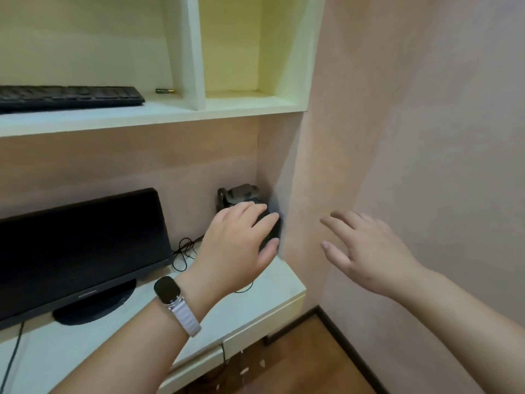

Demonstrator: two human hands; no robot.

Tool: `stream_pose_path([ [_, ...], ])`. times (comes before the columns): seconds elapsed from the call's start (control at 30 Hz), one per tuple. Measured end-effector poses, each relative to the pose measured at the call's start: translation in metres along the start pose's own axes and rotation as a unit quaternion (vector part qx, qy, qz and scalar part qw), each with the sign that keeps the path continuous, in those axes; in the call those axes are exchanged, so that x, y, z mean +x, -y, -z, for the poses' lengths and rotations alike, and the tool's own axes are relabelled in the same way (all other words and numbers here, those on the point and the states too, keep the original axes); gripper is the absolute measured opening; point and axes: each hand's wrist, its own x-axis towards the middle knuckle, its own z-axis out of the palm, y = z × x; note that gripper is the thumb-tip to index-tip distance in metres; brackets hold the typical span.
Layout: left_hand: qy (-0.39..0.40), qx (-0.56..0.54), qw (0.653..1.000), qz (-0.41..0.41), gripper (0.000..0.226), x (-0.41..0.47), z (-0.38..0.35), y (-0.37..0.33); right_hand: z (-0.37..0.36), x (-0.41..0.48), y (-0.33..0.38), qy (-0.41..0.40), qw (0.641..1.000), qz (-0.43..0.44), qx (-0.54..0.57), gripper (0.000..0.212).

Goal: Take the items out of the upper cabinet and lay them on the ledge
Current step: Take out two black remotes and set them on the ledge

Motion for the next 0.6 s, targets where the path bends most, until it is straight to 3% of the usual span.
stream_pose_path([
  [0.17,-0.048,-0.009,0.999,-0.021,0.039,0.049,0.0,0.029,0.016,0.043,-0.011,-0.042,0.999,-0.013,0.004,0.062],
  [0.33,-0.038,0.023,0.998,-0.033,0.043,0.109,0.007,0.048,0.033,0.089,-0.035,-0.104,0.994,-0.018,0.017,0.058],
  [0.6,-0.103,0.099,0.989,-0.044,0.044,0.206,0.03,0.059,0.079,0.176,-0.087,-0.237,0.971,0.036,0.007,0.051],
])
